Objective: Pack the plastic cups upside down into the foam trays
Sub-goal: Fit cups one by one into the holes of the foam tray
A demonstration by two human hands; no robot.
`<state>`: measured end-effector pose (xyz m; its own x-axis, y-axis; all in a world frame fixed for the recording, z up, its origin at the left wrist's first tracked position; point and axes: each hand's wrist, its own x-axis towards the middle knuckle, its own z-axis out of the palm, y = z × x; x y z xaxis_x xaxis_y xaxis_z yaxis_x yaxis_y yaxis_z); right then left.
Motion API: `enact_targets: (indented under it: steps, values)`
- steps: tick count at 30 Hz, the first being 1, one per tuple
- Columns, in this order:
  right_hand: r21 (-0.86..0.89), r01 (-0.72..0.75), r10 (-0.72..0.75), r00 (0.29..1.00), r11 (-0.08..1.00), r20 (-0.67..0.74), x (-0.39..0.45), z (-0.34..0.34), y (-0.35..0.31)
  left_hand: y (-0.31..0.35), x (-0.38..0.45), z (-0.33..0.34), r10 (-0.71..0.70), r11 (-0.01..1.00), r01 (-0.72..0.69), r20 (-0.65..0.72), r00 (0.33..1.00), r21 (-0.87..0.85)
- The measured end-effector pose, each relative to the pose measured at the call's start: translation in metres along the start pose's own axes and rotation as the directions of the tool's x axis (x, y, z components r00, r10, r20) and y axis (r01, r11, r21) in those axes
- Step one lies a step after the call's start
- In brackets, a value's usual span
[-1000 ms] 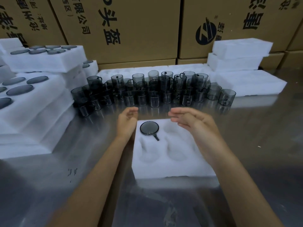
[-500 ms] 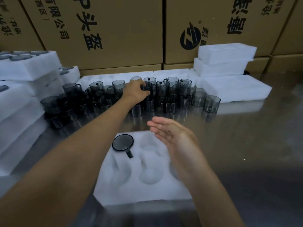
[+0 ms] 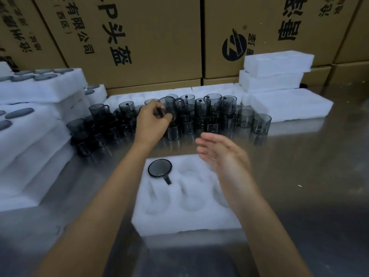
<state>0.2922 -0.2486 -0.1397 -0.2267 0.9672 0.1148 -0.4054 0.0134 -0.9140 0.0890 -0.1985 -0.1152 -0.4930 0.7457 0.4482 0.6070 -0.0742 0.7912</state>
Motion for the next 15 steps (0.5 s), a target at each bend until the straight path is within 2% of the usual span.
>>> enact_targets:
  steps: [2,4,7,10,13,15]
  values:
    - [-0.251,0.26,-0.277,0.96,0.932,-0.035,-0.003,0.0,-0.005,0.007,-0.029,-0.009,0.078,0.995,-0.078,-0.007,0.997,-0.063]
    - [-0.391,0.383,-0.409,0.912,0.837,0.018,-0.006,-0.001,-0.009,0.015,-0.058,-0.016,0.219,0.973,-0.219,-0.015,0.976,-0.072]
    - [-0.484,0.391,-0.394,0.913,0.783,0.102,-0.008,-0.002,-0.007,0.021,-0.089,-0.027,0.403,0.915,-0.403,0.02,0.915,-0.022]
    - [-0.516,0.405,-0.383,0.911,0.755,0.153,-0.01,0.002,-0.003,0.022,-0.104,-0.035,0.526,0.844,-0.53,0.068,0.848,0.08]
    - [-0.521,0.419,-0.389,0.905,0.743,0.173,-0.011,0.002,-0.002,0.021,-0.114,-0.037,0.584,0.8,-0.589,0.076,0.808,0.113]
    - [-0.533,0.411,-0.376,0.909,0.74,0.179,-0.011,0.002,-0.003,0.019,-0.118,-0.036,0.57,0.814,-0.575,0.074,0.818,0.089]
